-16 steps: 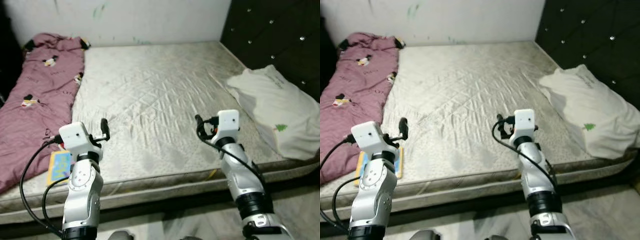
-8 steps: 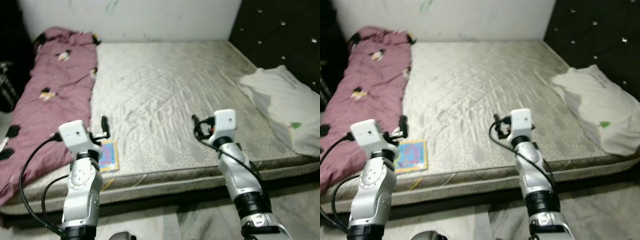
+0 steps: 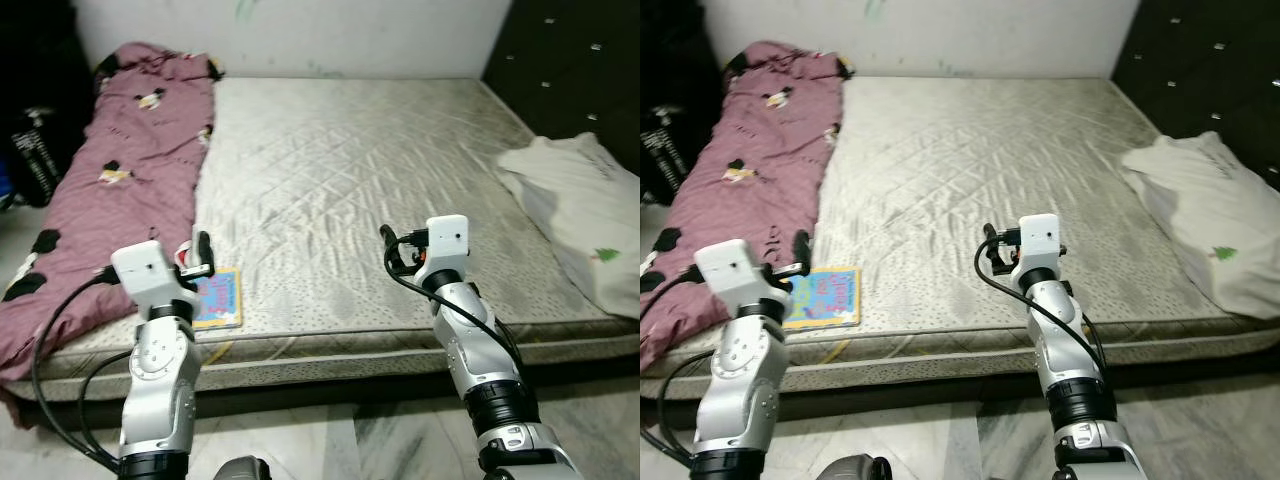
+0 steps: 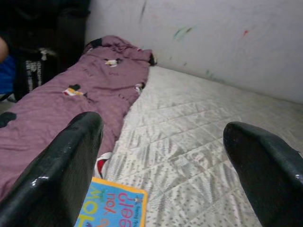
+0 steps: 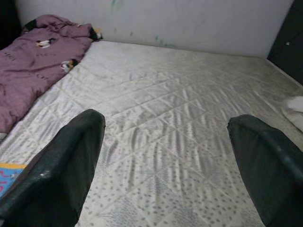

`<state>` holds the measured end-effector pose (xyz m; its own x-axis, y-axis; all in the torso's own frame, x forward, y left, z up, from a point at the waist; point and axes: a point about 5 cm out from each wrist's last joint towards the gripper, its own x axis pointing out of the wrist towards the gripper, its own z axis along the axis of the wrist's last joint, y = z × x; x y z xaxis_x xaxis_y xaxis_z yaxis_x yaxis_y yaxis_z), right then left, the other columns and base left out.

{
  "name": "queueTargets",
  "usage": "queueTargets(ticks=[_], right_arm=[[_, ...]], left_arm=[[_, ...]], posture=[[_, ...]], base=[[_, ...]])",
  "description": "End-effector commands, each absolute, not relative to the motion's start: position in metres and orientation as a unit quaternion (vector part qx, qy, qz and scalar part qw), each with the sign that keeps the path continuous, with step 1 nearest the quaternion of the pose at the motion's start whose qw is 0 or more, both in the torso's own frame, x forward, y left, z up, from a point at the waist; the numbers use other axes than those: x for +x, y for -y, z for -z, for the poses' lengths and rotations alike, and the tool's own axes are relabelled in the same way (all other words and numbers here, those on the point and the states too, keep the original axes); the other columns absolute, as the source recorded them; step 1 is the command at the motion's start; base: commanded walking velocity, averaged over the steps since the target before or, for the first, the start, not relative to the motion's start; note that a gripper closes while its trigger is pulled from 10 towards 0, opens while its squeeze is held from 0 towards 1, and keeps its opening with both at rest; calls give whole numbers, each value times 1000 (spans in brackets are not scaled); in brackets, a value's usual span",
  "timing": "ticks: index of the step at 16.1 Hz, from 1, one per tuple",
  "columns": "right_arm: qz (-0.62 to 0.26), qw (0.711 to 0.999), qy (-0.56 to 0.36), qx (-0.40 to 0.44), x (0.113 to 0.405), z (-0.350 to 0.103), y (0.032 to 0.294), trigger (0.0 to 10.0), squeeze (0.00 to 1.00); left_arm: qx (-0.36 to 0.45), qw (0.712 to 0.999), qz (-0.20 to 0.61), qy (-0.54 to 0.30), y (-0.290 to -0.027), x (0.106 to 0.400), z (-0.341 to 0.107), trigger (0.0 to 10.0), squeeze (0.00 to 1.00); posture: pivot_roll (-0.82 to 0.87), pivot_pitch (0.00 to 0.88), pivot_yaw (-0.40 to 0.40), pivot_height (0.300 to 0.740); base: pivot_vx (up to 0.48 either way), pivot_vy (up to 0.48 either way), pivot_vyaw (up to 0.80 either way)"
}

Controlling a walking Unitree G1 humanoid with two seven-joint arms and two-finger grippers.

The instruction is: Clean up the room

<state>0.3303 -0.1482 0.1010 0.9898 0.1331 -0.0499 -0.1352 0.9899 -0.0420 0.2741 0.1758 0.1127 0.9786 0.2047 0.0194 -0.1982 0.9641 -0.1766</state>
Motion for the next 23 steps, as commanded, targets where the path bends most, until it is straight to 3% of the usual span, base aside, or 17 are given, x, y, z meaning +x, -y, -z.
queueTargets(ticks=[1, 13, 23], right_arm=[[-63, 998, -21, -22, 332, -103, 149, 10000, 0], [-61, 998, -21, -19, 332, -103, 150, 10000, 0], [-59, 998, -23, -16, 333, -102, 151, 10000, 0]], left_arm=[[-87, 992, -91, 28, -173, 275, -116, 10000, 0], [-89, 992, -87, 28, -172, 275, -116, 10000, 0], [-95, 991, -94, 9, -173, 276, -112, 10000, 0]], posture=[[10, 0, -31, 740], [9, 0, -31, 740], [10, 0, -30, 740]], base=[[0, 0, 0], [314, 0, 0], [0, 0, 0]])
